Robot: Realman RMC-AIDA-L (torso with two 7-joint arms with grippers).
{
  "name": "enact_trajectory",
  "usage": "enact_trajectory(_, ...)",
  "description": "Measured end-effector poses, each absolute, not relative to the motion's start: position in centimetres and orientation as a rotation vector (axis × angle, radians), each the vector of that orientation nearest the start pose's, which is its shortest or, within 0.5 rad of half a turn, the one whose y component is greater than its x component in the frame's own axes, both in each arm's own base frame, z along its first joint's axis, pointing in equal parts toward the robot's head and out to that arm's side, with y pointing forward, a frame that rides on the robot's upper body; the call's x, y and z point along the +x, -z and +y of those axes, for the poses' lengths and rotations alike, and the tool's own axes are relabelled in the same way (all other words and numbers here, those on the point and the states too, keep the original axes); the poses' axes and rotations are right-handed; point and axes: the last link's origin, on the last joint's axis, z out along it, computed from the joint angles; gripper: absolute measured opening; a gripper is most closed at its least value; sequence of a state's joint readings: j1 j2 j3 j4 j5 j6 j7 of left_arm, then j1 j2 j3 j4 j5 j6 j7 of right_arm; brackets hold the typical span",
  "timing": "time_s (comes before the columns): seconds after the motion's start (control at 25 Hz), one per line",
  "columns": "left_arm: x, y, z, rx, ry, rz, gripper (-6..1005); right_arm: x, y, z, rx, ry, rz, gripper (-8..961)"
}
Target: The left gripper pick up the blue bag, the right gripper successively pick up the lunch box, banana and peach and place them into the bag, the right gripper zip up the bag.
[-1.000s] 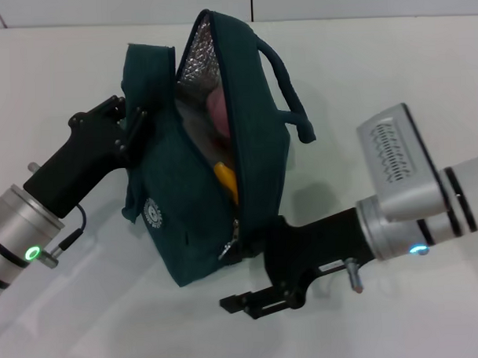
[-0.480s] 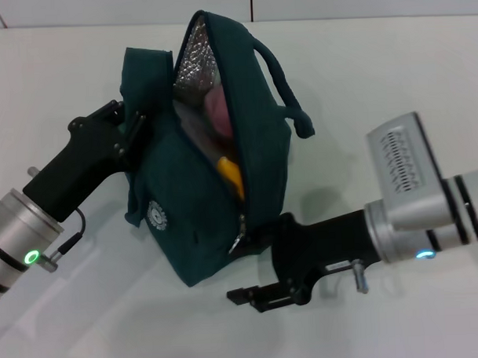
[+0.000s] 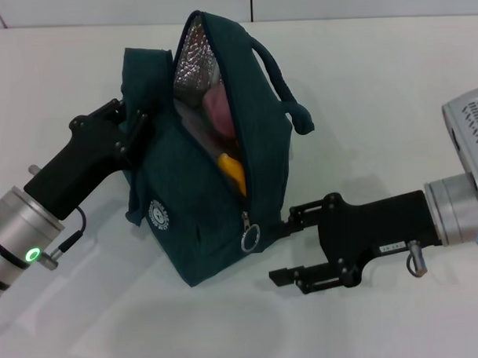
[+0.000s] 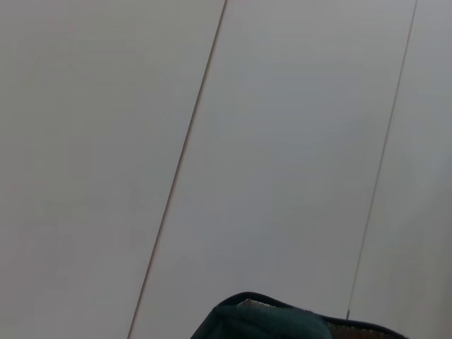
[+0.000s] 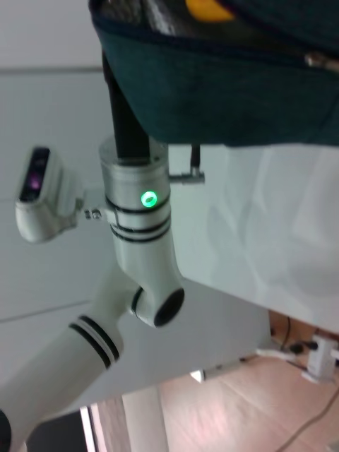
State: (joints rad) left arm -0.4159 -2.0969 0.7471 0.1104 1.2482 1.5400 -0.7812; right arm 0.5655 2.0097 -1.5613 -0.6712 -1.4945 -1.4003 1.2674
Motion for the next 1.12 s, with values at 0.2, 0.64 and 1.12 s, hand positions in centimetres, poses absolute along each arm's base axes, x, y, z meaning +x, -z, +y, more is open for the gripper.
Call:
enact_trajectory(0.2, -28.8, 2.9, 28.9, -2.051, 1.201, -0.635, 211, 19.6, 7.2, 31.4, -3.105, -0.599, 0.119, 617)
enact_trajectory(0.64, -28.8, 2.9, 29.0, -2.049, 1.192, -0.615, 214, 17.4, 9.4, 31.1, -3.174, -0.569, 0.032, 613)
enact_trajectory(1.12, -28.8, 2.8, 29.0, -2.046, 1.193, -0.615, 218, 17.0, 10.0, 30.4, -3.199, -0.58, 0.008, 607)
